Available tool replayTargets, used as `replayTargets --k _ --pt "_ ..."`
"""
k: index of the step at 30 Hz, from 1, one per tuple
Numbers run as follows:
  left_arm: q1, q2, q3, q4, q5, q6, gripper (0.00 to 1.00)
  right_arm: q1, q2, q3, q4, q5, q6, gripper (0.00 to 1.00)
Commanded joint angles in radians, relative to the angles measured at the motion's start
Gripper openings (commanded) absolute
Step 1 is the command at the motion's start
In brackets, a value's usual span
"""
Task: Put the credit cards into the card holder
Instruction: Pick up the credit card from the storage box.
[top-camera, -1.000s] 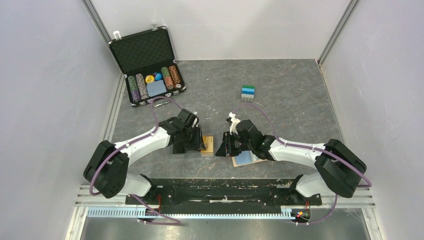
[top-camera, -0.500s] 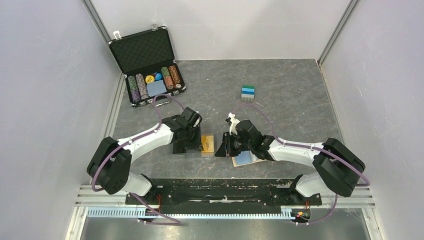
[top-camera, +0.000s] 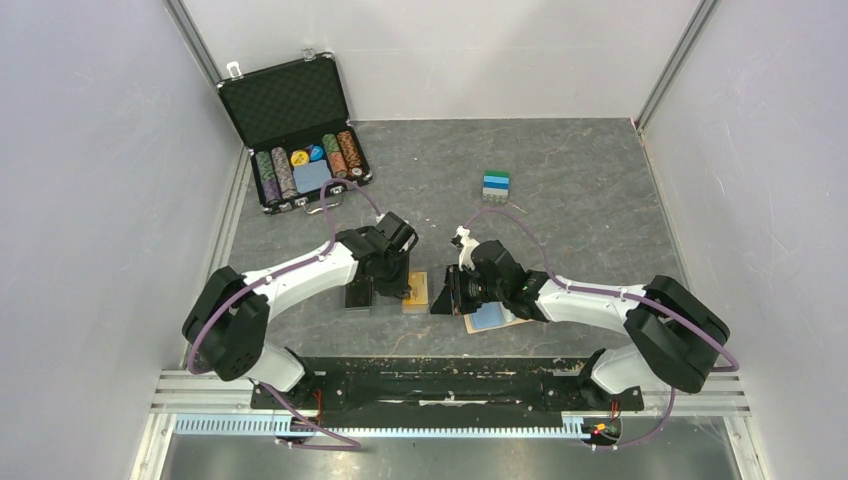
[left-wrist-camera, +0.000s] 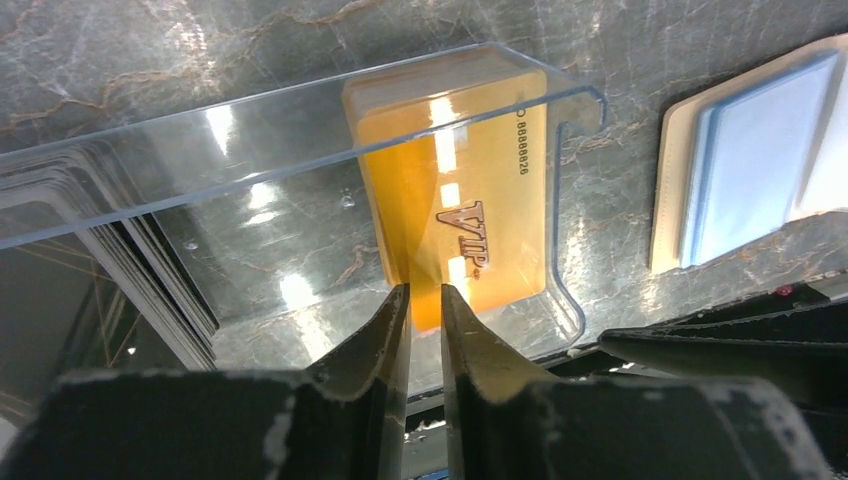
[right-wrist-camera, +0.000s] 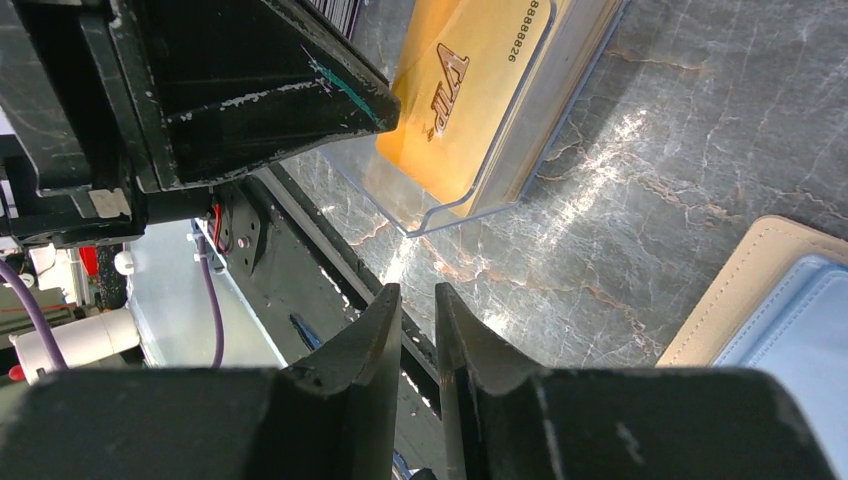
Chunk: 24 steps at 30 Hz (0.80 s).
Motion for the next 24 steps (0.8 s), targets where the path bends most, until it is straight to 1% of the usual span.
replayTargets --k 1,2,3,5,8,11,13,16,20,21,24 --pt "-0.004 -0.013 0.044 -0.044 -0.087 0.025 0.31 -0.004 0.003 -0.005 0.028 -0.010 -0.005 0.21" --pt "-0.004 -0.023 0.043 -0.050 -0.100 0.021 0.38 -0.003 0.003 -0.005 0.027 -0.010 -0.004 0.21" --pt "-0.004 -0.031 0.039 -0.050 -0.112 0.018 0.41 -0.003 0.004 -0.005 0.028 -0.009 -0.004 0.21" --pt "-0.004 -0.040 0.032 -0.048 -0.120 0.014 0.46 -0.003 0.003 -0.005 0.028 -0.009 -0.004 0.21" --pt "-0.004 -0.014 0.032 -0.037 -0.097 0.022 0.47 -0.004 0.005 -0.005 0.029 -0.010 -0.005 0.21" --pt "-0.004 0.028 0.027 -0.006 -0.057 0.026 0.44 -0.004 0.007 -0.005 0.030 -0.013 -0.006 0.21" --pt "-0.004 0.039 0.019 0.023 -0.034 0.020 0.40 -0.003 0.007 -0.005 0.027 -0.013 -0.007 0.21" --pt "-0.004 0.042 0.016 0.040 -0.023 0.019 0.25 -0.003 0.005 -0.005 0.028 -0.016 -0.010 0.21" --pt "-0.004 0.033 0.036 0.003 -0.046 0.024 0.06 -0.004 0.007 -0.002 0.024 -0.015 -0.012 0.21" --pt "-0.005 0.027 0.038 -0.006 -0.070 0.024 0.03 -0.004 0.007 -0.001 0.024 -0.016 -0.014 0.21" --pt "-0.006 0.012 0.034 -0.009 -0.077 0.019 0.02 -0.004 0.012 0.004 0.019 -0.017 -0.014 0.21"
